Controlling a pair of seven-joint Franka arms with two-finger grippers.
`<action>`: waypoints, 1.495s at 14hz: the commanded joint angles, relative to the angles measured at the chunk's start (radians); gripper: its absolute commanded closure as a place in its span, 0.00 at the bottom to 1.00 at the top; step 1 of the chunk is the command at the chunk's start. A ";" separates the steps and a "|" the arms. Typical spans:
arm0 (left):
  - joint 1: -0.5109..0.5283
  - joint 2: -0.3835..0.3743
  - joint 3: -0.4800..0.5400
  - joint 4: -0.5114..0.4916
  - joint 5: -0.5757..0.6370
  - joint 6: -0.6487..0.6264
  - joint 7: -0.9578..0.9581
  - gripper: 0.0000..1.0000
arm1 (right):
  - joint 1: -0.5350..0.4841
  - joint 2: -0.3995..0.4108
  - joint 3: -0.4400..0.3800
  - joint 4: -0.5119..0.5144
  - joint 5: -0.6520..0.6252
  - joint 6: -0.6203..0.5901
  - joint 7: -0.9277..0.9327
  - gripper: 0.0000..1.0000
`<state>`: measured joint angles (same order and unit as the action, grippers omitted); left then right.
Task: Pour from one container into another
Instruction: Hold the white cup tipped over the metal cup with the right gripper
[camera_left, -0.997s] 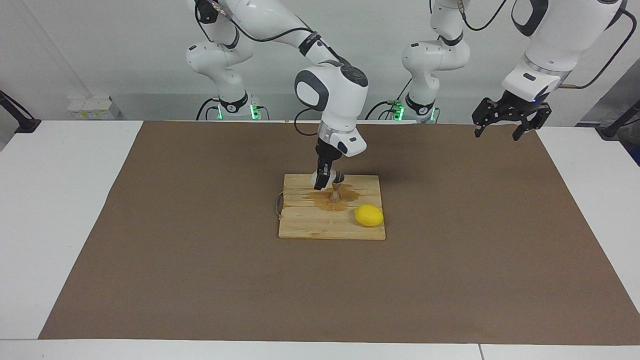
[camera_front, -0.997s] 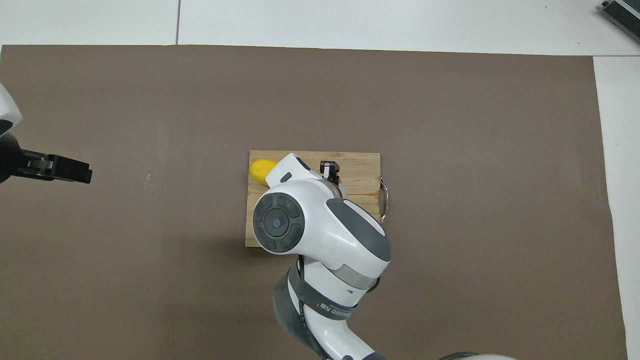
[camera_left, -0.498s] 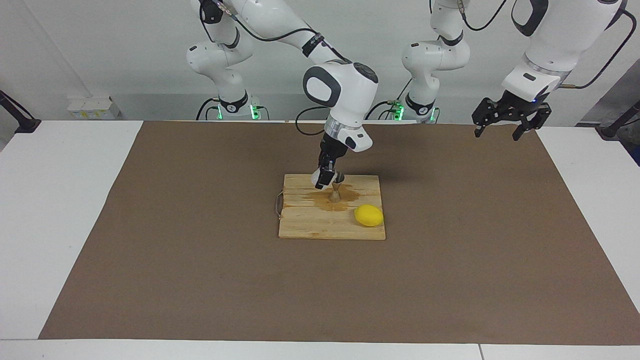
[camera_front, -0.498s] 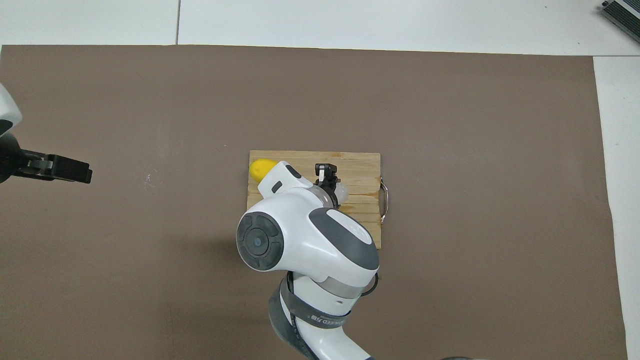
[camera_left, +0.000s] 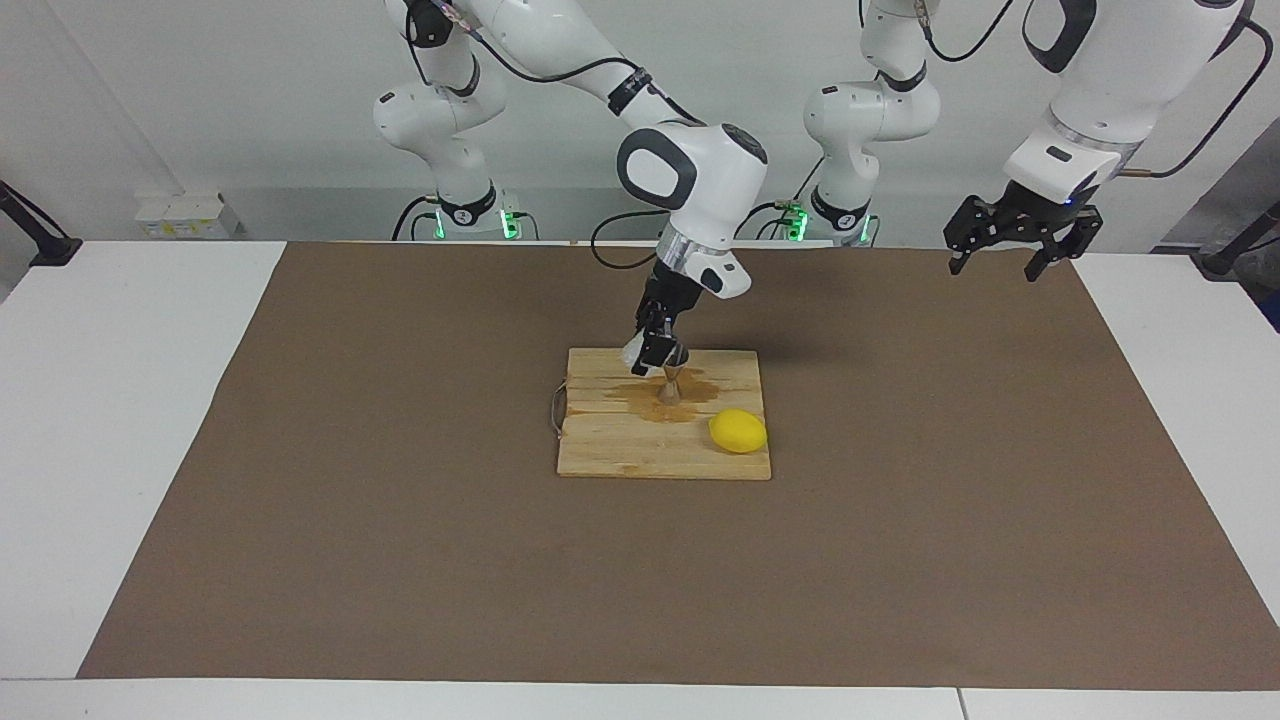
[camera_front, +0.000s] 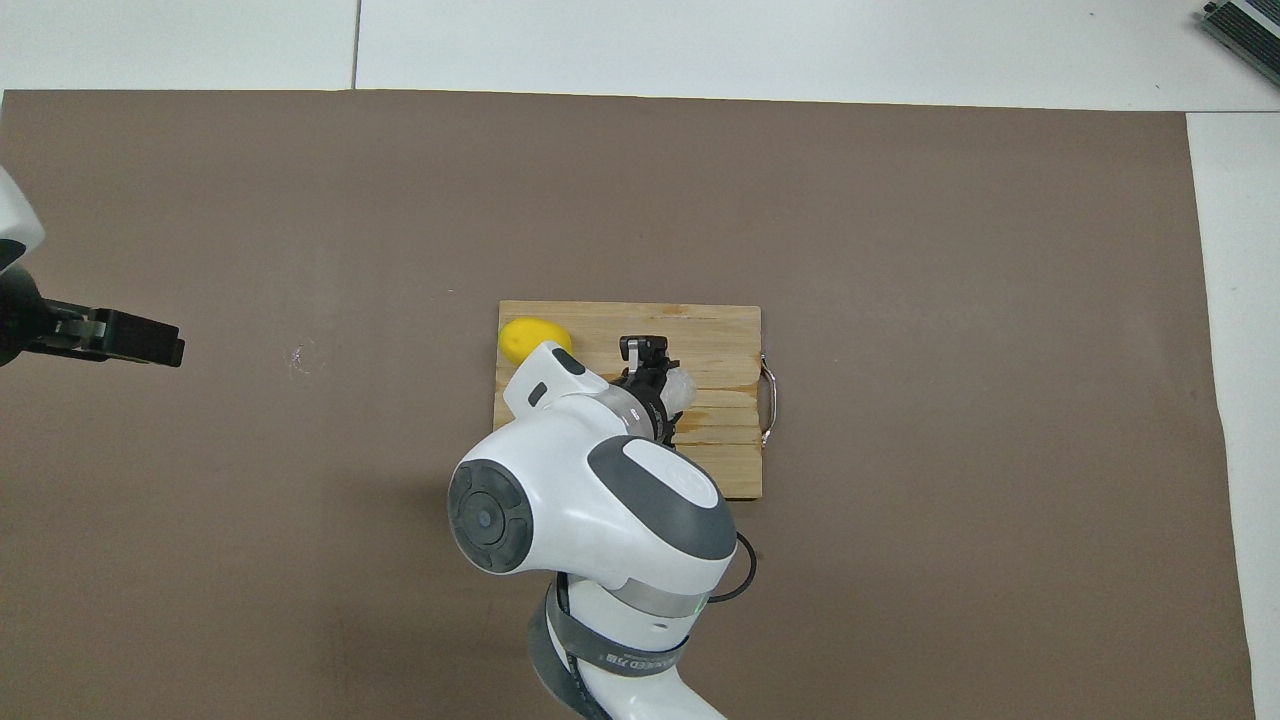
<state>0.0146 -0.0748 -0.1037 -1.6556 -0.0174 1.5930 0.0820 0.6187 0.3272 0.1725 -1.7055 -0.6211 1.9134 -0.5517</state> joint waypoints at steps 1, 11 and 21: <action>-0.007 -0.013 0.002 -0.016 0.004 0.013 -0.005 0.00 | 0.009 -0.002 0.001 -0.011 -0.046 -0.016 0.029 0.57; -0.007 -0.013 0.002 -0.015 0.014 0.015 0.002 0.00 | 0.052 -0.019 0.001 -0.039 -0.152 -0.040 0.047 0.57; -0.007 -0.011 0.002 -0.015 0.013 0.013 0.001 0.00 | 0.064 -0.025 0.001 -0.057 -0.201 -0.043 0.081 0.57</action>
<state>0.0146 -0.0748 -0.1039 -1.6556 -0.0174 1.5931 0.0824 0.6800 0.3247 0.1726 -1.7348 -0.7897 1.8803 -0.4982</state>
